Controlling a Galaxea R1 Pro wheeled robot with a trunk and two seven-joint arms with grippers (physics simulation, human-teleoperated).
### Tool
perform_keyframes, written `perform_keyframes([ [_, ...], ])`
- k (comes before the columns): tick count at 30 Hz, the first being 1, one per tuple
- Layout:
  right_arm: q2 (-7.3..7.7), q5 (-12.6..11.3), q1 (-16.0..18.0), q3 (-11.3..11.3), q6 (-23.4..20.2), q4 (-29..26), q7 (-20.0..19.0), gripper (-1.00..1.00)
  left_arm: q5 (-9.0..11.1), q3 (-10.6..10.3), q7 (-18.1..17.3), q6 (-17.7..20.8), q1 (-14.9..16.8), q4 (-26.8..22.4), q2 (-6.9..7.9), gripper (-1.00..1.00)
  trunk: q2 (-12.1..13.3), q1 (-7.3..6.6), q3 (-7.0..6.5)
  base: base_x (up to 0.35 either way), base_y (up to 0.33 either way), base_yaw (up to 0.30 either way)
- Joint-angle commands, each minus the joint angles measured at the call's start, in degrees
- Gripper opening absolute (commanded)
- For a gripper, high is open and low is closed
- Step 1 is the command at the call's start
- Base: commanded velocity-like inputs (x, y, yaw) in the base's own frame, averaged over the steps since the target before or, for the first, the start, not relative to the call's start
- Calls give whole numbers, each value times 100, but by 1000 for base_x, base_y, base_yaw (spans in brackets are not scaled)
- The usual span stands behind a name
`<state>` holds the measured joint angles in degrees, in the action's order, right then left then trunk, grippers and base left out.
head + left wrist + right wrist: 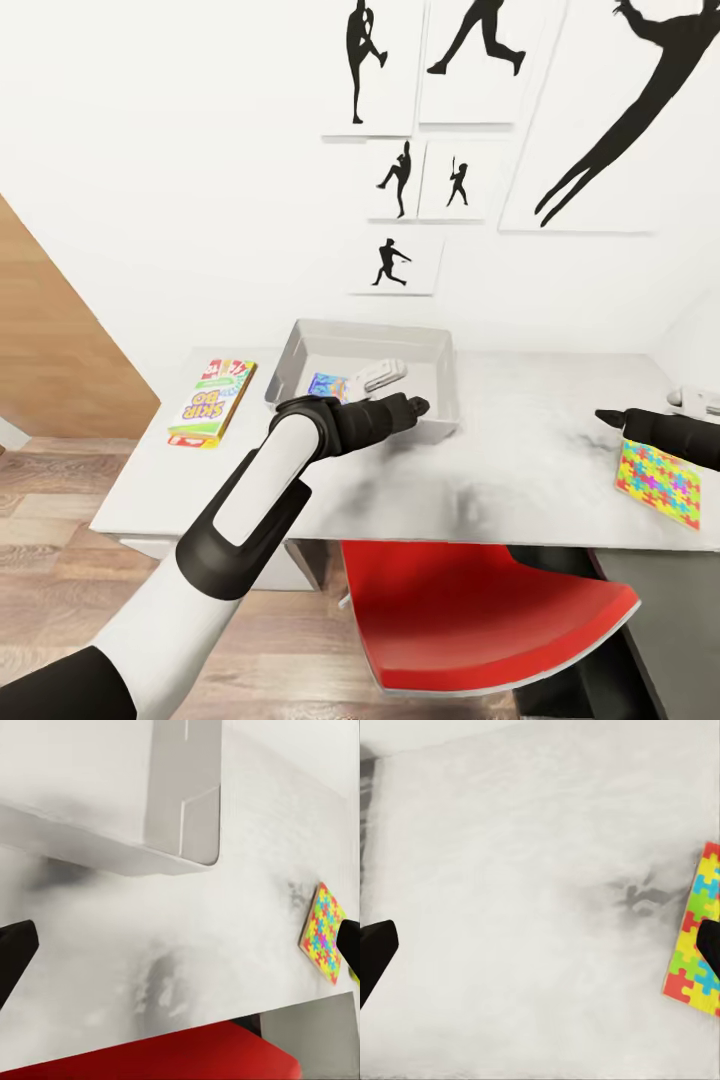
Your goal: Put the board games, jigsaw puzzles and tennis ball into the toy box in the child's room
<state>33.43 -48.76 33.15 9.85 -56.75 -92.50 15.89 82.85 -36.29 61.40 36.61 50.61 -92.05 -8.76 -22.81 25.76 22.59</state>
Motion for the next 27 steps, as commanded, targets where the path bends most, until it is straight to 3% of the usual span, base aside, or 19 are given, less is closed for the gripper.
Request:
perform_keyframes([
  [1,3,-59,7,-1,-18,-5,55,100,36,4,44,20,3,-6,0,100,-11,2,10,-97,27,-283],
  [21,15,-62,7,-1,-20,-5,55,100,38,17,1,-4,-35,-6,15,100,-11,2,10,-17,4,-295],
  [27,20,-61,7,-1,-20,-5,55,100,38,18,-91,-5,-34,-6,15,100,-11,2,10,-164,95,-297],
])
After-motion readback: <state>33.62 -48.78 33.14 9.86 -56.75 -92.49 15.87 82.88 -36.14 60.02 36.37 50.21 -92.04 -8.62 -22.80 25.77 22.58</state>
